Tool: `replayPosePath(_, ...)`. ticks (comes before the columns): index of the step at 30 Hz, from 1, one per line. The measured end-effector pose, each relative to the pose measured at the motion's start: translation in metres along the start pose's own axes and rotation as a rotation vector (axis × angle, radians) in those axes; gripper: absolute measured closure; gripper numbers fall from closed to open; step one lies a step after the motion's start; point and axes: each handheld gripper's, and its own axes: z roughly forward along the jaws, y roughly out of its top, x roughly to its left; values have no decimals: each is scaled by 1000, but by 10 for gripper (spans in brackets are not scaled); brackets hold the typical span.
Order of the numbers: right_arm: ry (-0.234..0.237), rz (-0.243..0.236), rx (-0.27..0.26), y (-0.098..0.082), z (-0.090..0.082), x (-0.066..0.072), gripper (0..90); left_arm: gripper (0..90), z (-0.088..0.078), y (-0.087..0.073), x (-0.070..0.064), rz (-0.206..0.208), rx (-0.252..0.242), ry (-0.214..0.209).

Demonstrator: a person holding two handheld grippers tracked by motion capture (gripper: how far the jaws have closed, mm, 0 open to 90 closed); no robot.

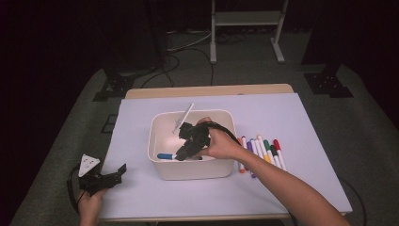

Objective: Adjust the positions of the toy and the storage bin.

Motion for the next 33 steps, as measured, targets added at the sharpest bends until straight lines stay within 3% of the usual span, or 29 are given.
replayPosePath(9, -7, -1, 15, 0, 2, -1, 713, 0, 0, 0, 0, 0, -1, 0)
replayPosePath(15, -30, 0, 1, -2, -9, 2, 683, 0, 0, 0, 0, -1, -3, -1)
replayPosePath(20, -55, 9, -54, -9, -36, 5, 663, 0, 0, 0, 0, 0, -5, 0)
replayPosePath(22, -79, 29, -96, -20, -60, 7, 649, 0, 0, 0, 0, 4, -6, 0)
replayPosePath(23, -79, 29, -96, -20, -60, 7, 649, 0, 0, 0, 0, 4, -7, 0)
replayPosePath(24, -95, 48, -121, -30, -75, 8, 638, 0, 0, 0, 0, 6, -5, 2)
replayPosePath(26, -102, 55, -129, -34, -81, 8, 632, 0, 0, 0, -1, 5, -4, 2)
replayPosePath(29, -135, 88, -157, -56, -103, 8, 614, 0, 0, 0, -1, 6, -2, 4)
replayPosePath(30, -155, 110, -182, -71, -116, 6, 610, 0, 0, 0, -1, 6, -3, 5)
replayPosePath(32, -162, 120, -190, -77, -121, 6, 602, 0, 0, 0, -1, 6, -4, 6)
replayPosePath(33, -182, 154, -209, -94, -132, 6, 600, 0, 0, 0, -1, 8, -4, 7)
